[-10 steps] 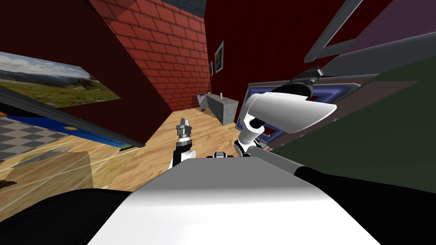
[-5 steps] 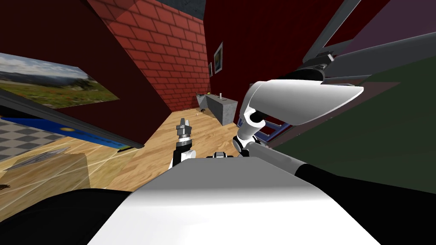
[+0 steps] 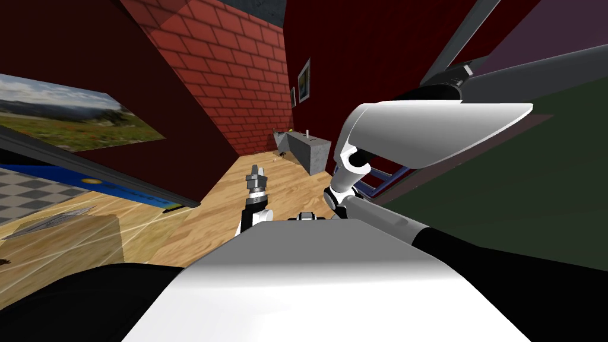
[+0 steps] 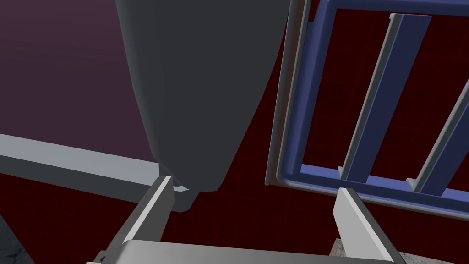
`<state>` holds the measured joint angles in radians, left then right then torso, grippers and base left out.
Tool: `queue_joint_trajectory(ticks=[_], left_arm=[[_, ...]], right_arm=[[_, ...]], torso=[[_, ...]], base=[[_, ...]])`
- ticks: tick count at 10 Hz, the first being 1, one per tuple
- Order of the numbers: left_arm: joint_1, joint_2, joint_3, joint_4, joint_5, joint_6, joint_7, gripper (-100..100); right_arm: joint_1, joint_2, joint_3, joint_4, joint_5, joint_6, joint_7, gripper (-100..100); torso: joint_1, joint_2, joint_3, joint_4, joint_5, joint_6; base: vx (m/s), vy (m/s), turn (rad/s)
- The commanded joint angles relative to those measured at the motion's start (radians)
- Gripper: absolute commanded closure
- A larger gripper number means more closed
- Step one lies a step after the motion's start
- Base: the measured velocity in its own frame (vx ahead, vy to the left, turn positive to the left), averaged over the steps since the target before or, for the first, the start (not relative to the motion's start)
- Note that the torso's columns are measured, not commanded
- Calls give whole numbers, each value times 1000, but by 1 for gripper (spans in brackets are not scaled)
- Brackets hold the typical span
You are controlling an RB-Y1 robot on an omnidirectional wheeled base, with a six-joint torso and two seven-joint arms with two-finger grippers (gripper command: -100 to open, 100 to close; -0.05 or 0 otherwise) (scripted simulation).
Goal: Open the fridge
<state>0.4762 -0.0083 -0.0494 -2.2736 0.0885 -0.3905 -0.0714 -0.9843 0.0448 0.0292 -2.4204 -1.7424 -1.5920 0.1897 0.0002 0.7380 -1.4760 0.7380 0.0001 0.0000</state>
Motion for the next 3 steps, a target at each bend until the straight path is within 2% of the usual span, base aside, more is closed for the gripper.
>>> queue_joint_trajectory(ticks=[1,3], left_arm=[[0,0,0,0,0,0,0,0],[0,0,0,0,0,0,0,0]], right_arm=[[0,0,0,0,0,0,0,0],[0,0,0,0,0,0,0,0]], torso=[[0,0,0,0,0,0],[0,0,0,0,0,0]], base=[[0,0,0],[0,0,0]])
